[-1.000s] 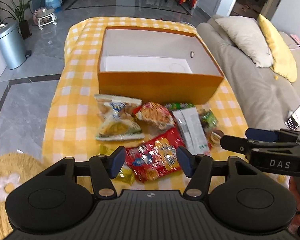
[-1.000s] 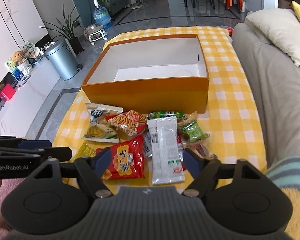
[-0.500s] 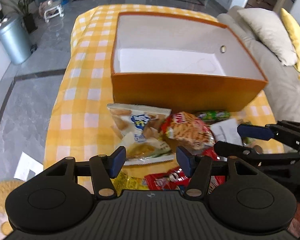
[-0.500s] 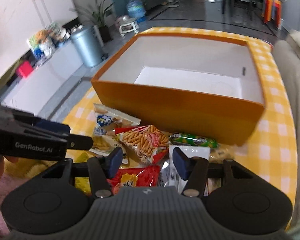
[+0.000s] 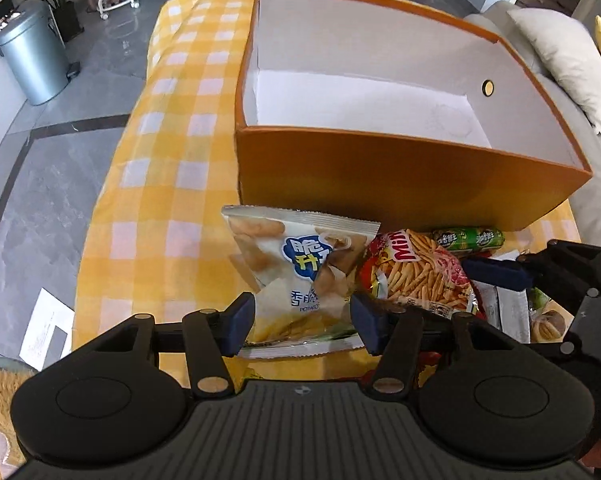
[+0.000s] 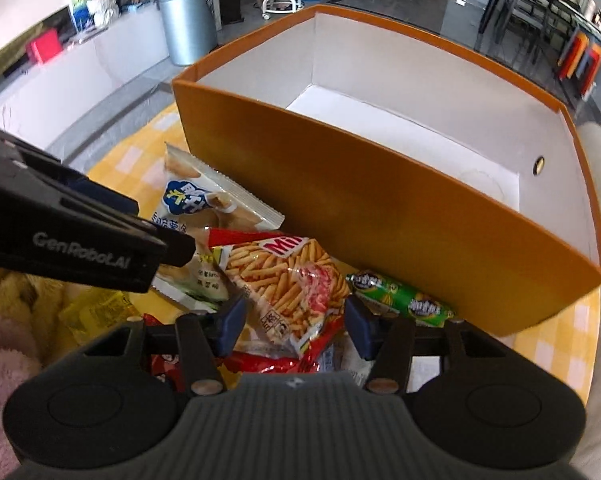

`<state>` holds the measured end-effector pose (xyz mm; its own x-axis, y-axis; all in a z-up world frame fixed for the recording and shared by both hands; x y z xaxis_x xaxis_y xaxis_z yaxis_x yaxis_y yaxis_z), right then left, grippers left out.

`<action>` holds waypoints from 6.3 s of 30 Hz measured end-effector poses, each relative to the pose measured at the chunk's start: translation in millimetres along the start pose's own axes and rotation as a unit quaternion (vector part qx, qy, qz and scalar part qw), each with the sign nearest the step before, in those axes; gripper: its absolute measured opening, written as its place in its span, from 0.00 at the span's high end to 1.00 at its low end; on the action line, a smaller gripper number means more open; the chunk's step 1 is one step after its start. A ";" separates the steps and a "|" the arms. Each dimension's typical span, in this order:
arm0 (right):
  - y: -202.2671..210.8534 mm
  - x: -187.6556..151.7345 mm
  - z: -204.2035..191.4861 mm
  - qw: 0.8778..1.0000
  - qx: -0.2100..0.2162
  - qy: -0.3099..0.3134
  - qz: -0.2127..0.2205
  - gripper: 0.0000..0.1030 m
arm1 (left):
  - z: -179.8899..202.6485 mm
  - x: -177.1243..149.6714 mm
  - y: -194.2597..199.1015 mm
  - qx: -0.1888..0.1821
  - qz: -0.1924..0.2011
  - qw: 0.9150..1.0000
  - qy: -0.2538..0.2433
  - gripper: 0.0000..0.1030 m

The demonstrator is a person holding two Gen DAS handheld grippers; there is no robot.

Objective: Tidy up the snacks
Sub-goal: 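Grasp the white chip bag with the left gripper while the right grasps the fries-stick bag, then carry both bags over the orange box and open both grippers to drop them, then grasp the yellow packet with the left gripper while the right grasps the red spicy bag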

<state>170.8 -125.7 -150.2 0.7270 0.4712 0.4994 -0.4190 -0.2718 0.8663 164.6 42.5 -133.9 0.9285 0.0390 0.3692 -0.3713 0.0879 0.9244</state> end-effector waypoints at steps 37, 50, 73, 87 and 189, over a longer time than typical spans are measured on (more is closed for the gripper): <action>65.2 -9.5 20.5 0.995 -0.006 -0.024 0.101 0.70 | 12.0 1.4 59.1 0.020 0.078 0.997 0.022 0.84; 141.0 0.8 47.0 0.976 0.012 -0.138 0.169 0.70 | 19.9 10.1 122.8 -0.015 0.165 0.986 0.010 0.84; 49.3 106.5 120.4 0.948 0.092 -0.302 0.041 0.70 | 47.8 120.3 29.8 0.005 0.070 0.985 -0.159 0.84; -39.4 107.8 121.0 0.935 0.090 -0.329 -0.093 0.70 | 55.3 118.6 -34.8 0.040 -0.052 0.979 -0.192 0.84; 42.7 -28.8 7.6 0.977 0.067 -0.191 -0.063 0.83 | -2.6 -48.5 29.5 -0.143 -0.058 0.987 -0.040 0.92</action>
<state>136.2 -157.3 -127.6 0.9291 0.1663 0.3304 -0.2573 -0.3511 0.9003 108.5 45.7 -124.7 0.9580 -0.0648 0.2794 -0.2378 0.3652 0.9000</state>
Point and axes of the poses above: each gripper's, at about its wrist camera, not at the fingertips, and y roughly against the way its jaws point, z to its right, x to its top, the point moved 3 cm from there along -y, roughly the way its jaws point, and after that the axes turned 1 degree about -z, right-handed, at the moved point
